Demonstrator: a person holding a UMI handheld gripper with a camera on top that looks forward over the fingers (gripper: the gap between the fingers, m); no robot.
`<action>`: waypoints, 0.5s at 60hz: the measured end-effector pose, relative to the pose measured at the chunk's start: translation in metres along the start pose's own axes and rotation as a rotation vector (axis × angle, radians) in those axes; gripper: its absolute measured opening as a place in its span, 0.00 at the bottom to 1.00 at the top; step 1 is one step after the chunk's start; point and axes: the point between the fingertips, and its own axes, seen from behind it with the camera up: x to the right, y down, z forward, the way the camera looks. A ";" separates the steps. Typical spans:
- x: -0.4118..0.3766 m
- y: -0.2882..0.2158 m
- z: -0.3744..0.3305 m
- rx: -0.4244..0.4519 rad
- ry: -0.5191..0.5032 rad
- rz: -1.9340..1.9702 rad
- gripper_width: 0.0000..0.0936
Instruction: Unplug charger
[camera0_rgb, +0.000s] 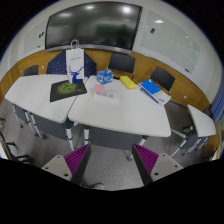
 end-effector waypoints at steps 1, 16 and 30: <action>-0.001 0.000 0.000 -0.002 -0.004 0.000 0.91; -0.045 -0.014 0.019 -0.012 -0.055 -0.022 0.91; -0.107 -0.037 0.057 0.021 -0.116 -0.008 0.91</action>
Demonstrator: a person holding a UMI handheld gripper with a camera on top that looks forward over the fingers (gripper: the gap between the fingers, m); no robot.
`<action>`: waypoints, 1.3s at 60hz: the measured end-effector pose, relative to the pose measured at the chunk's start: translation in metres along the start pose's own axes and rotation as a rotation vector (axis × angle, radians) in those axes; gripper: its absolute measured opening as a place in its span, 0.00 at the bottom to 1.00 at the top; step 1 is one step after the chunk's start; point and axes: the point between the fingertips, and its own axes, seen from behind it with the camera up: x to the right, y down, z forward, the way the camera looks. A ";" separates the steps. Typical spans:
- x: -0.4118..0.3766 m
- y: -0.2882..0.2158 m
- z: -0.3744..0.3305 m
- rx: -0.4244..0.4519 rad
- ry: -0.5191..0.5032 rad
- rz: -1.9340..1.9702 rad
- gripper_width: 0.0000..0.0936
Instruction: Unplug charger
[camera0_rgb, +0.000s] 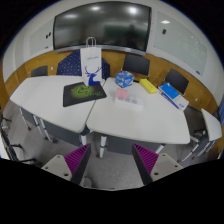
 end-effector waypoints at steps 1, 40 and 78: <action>-0.004 -0.003 0.004 0.006 -0.002 0.006 0.91; 0.026 -0.141 0.205 0.403 0.173 0.155 0.91; 0.060 -0.218 0.352 0.443 0.150 0.139 0.92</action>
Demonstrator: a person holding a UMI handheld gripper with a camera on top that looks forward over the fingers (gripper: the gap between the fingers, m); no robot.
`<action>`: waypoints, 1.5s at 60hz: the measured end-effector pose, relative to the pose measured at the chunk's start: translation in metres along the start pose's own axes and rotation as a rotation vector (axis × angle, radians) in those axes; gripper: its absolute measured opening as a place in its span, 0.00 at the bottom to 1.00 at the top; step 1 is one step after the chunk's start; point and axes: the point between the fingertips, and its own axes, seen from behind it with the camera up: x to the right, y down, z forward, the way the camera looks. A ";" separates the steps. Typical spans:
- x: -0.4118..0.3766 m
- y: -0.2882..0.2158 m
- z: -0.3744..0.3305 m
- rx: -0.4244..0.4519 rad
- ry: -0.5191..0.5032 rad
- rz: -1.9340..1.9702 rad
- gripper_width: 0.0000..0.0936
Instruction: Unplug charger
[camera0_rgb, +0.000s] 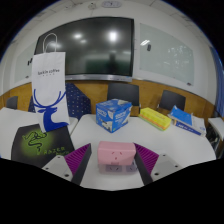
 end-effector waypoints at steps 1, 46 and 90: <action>-0.001 0.001 0.001 -0.005 -0.006 0.005 0.83; 0.246 -0.043 -0.028 -0.101 0.172 0.080 0.46; 0.237 -0.021 -0.153 -0.290 0.098 0.090 0.92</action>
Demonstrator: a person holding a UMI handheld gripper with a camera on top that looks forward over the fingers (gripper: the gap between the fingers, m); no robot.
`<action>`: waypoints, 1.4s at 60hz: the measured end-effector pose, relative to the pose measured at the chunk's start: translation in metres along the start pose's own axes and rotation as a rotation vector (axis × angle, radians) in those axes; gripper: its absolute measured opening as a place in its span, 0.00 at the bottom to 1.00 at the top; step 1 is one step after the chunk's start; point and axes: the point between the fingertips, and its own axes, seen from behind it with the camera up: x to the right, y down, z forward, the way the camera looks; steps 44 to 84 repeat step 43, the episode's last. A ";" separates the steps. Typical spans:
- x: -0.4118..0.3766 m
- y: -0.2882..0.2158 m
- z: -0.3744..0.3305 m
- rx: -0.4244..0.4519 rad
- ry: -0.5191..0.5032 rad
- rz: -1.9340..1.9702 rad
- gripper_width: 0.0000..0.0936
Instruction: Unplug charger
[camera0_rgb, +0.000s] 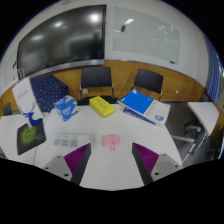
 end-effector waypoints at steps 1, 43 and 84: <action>-0.001 -0.001 -0.017 0.004 0.001 0.000 0.91; -0.011 0.115 -0.312 0.008 0.127 -0.021 0.91; -0.011 0.115 -0.312 0.008 0.127 -0.021 0.91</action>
